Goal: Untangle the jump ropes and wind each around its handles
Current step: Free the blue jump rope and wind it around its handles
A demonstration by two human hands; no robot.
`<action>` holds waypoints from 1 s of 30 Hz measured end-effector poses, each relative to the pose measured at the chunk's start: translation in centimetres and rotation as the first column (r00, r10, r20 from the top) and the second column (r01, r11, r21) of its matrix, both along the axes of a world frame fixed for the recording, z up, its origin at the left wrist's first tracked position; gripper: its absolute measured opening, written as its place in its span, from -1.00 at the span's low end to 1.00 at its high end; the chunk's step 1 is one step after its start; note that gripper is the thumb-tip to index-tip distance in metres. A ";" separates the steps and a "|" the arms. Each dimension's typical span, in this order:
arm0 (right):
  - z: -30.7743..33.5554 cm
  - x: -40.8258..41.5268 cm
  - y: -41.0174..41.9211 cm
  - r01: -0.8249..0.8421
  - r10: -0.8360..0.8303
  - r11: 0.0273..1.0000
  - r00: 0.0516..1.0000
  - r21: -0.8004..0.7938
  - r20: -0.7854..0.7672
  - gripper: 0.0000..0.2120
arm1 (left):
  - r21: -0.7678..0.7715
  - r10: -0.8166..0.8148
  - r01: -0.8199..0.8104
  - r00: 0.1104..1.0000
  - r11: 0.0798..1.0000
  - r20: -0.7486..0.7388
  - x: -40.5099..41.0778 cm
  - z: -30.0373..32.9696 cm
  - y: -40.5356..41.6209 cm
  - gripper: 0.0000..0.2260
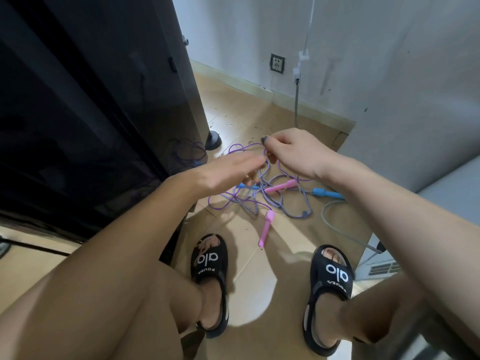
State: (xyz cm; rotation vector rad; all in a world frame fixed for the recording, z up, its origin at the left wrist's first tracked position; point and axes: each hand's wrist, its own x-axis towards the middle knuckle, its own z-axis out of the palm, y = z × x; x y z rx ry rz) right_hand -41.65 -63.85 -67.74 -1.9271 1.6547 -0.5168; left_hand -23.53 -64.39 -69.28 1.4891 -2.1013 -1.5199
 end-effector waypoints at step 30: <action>1.2 -1.7 -0.4 0.007 -0.007 0.998 1.000 0.070 0.001 -0.51 | -0.269 0.125 -0.090 0.986 0.959 0.115 0.2 0.6 -1.7 -0.71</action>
